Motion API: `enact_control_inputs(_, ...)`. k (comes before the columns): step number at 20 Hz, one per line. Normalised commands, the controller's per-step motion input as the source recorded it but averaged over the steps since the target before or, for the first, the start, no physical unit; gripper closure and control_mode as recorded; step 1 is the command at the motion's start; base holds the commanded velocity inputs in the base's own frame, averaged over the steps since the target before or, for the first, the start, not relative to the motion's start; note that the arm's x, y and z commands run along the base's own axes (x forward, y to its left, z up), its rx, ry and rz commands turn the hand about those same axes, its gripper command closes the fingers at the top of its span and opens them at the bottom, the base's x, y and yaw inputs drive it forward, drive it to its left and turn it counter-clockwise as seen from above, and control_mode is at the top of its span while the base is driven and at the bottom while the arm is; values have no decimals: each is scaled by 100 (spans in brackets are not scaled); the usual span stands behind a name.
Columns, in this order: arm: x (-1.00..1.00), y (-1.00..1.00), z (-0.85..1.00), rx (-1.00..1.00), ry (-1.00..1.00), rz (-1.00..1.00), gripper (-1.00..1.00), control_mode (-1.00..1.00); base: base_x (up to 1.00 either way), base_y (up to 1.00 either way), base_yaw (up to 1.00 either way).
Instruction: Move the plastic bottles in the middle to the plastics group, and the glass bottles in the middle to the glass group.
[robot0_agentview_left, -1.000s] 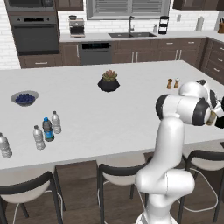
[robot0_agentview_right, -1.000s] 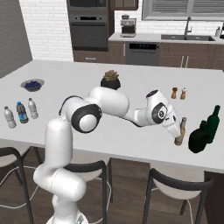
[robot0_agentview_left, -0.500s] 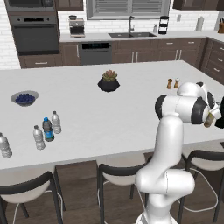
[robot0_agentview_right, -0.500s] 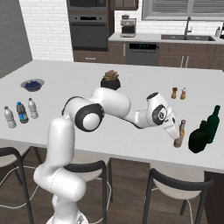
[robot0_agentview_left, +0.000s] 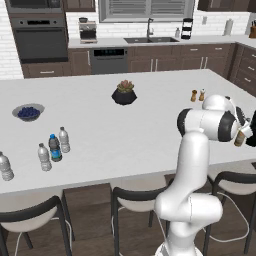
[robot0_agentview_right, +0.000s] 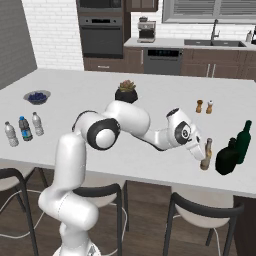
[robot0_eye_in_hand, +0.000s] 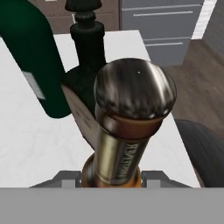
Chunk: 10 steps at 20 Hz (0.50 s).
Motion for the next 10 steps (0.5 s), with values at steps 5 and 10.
enact_control_inputs(5, 0, 0, -8, -4, 0, 0, 100, -100, 0, 0, 0)
enact_control_inputs(10, 0, 0, 0, 0, 0, 0, 100, -100, 0, 0, 0)
